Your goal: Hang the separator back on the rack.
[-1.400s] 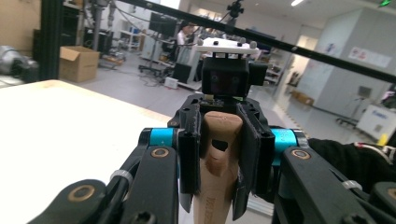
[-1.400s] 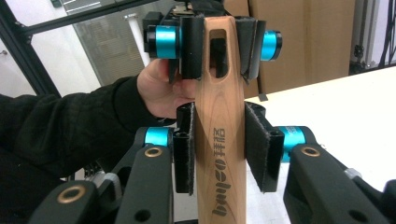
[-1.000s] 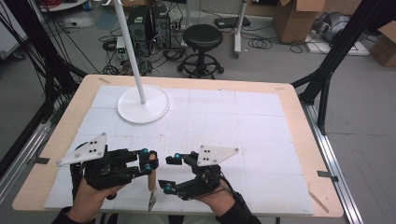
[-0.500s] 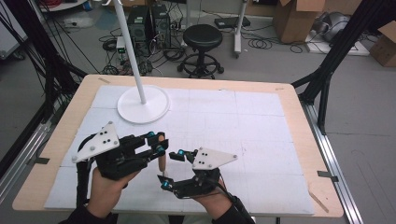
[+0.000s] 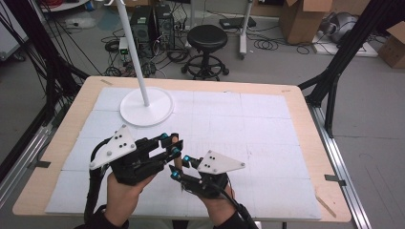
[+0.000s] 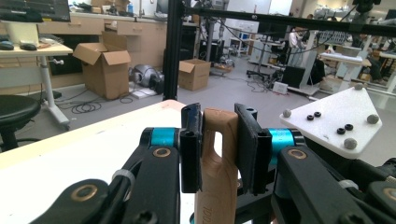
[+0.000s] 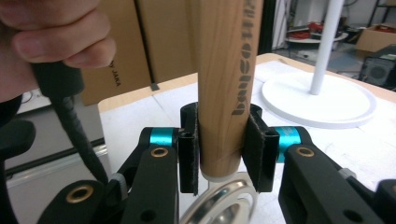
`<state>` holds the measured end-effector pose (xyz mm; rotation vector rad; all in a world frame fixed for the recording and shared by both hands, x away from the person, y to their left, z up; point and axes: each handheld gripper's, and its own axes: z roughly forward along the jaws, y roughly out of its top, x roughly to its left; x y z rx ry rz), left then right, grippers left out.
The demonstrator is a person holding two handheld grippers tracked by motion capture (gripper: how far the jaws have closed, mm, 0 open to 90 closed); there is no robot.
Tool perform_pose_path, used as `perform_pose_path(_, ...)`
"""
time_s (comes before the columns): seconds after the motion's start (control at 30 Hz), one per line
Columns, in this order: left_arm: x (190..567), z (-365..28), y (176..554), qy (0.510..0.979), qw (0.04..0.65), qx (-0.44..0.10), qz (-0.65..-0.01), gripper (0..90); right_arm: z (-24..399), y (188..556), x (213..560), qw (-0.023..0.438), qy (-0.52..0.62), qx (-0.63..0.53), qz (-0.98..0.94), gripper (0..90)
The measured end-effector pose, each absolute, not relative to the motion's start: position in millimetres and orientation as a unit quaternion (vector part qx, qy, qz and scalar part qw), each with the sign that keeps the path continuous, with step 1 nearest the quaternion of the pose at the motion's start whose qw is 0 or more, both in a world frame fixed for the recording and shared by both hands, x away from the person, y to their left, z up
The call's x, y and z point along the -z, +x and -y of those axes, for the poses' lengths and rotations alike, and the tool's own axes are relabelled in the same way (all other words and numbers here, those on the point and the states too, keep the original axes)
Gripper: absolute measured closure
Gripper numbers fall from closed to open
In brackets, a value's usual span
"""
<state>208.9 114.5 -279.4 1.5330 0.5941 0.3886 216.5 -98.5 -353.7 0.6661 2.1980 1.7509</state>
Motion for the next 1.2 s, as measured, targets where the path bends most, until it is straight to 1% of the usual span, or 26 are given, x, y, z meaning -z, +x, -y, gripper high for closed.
perform_pose_path(0.13,279.2,-117.4,210.6,0.677,0.667,-0.162,-0.266,72.4,98.9,215.7,351.9,0.124,0.233,-0.599,-0.756,69.5)
perform_pose_path(0.2,279.5,-120.9,212.8,0.678,0.673,-0.148,-0.258,71.2,99.4,216.1,350.5,0.113,0.230,-0.599,-0.759,69.6)
perform_pose_path(0.23,279.8,-123.9,214.1,0.674,0.678,-0.143,-0.255,66.9,100.2,216.7,349.8,0.108,0.226,-0.599,-0.761,69.8)
perform_pose_path(0.27,280.0,-127.6,215.4,0.671,0.682,-0.140,-0.254,58.4,101.2,217.7,349.2,0.097,0.223,-0.602,-0.761,69.8)
perform_pose_path(0.33,280.9,-137.1,218.0,0.663,0.696,-0.123,-0.247,48.4,104.7,219.8,347.5,0.081,0.208,-0.603,-0.765,69.8)
perform_pose_path(0.37,281.5,-140.9,219.3,0.660,0.703,-0.111,-0.241,46.7,106.1,221.2,347.1,0.071,0.199,-0.605,-0.768,69.8)
perform_pose_path(0.4,282.7,-147.0,221.6,0.656,0.715,-0.082,-0.228,45.2,107.6,222.0,346.6,0.059,0.192,-0.609,-0.767,69.8)
perform_pose_path(0.47,284.9,-154.8,224.1,0.660,0.721,-0.051,-0.206,43.9,111.2,224.4,345.4,0.017,0.158,-0.625,-0.765,69.7)
perform_pose_path(0.57,287.8,-161.5,223.8,0.665,0.724,-0.014,-0.183,43.4,113.2,226.1,344.0,-0.031,0.111,-0.640,-0.760,69.7)
perform_pose_path(0.77,292.4,-158.2,218.2,0.668,0.733,0.066,-0.110,44.1,106.8,223.3,345.4,-0.103,0.049,-0.650,-0.752,69.7)
perform_pose_path(0.87,294.4,-154.0,217.0,0.667,0.734,0.092,-0.090,45.5,102.1,220.0,344.2,-0.117,0.019,-0.645,-0.755,69.7)
perform_pose_path(0.93,296.1,-149.3,215.9,0.674,0.727,0.107,-0.076,47.6,99.9,218.4,344.4,-0.121,0.002,-0.644,-0.756,69.7)
perform_pose_path(0.97,296.7,-148.0,215.6,0.677,0.724,0.111,-0.070,48.5,98.9,217.7,344.5,-0.129,-0.004,-0.644,-0.754,69.7)
perform_pose_path(1.1,299.6,-142.2,213.3,0.683,0.718,0.125,-0.054,52.5,98.2,217.6,344.1,-0.134,-0.015,-0.648,-0.750,69.7)
perform_pose_path(1.2,301.5,-139.7,214.0,0.682,0.717,0.133,-0.050,58.5,98.6,217.0,344.0,-0.145,-0.020,-0.647,-0.749,69.7)
